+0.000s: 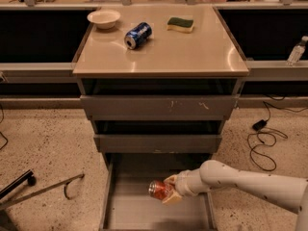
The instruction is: Place coke can into bottom drawer
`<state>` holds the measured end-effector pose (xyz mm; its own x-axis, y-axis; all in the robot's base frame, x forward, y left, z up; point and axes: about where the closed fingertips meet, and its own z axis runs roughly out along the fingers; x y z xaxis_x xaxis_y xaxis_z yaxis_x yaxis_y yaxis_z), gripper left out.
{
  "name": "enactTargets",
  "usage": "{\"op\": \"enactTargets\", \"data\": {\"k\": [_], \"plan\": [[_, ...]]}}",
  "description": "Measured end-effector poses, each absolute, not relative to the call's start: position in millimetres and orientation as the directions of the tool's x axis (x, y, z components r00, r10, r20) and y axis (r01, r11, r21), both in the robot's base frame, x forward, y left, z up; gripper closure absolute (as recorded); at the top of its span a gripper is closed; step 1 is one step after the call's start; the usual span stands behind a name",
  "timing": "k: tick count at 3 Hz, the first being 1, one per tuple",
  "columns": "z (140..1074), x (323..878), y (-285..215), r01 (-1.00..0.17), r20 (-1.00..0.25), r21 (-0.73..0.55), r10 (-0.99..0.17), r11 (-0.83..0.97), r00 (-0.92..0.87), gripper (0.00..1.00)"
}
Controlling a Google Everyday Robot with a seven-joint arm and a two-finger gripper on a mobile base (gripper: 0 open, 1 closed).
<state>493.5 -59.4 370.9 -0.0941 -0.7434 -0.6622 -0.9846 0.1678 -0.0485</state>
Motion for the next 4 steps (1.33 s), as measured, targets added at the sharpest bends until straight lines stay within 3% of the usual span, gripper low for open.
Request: {"op": "enactTargets", "data": {"k": [1,3,4], "plan": [[301.1,506.3,-17.9,-0.982,-0.638,-0.043,-0.761,0.185,-0.115,1.00],[275.9,499.4,-17.0,-0.983,-0.643,0.006,-0.752,0.183,-0.145,1.00],[215.6,500.1,-19.2,-0.969,-0.603,0.072,-0.764,0.236,-0.230,1.00]]}}
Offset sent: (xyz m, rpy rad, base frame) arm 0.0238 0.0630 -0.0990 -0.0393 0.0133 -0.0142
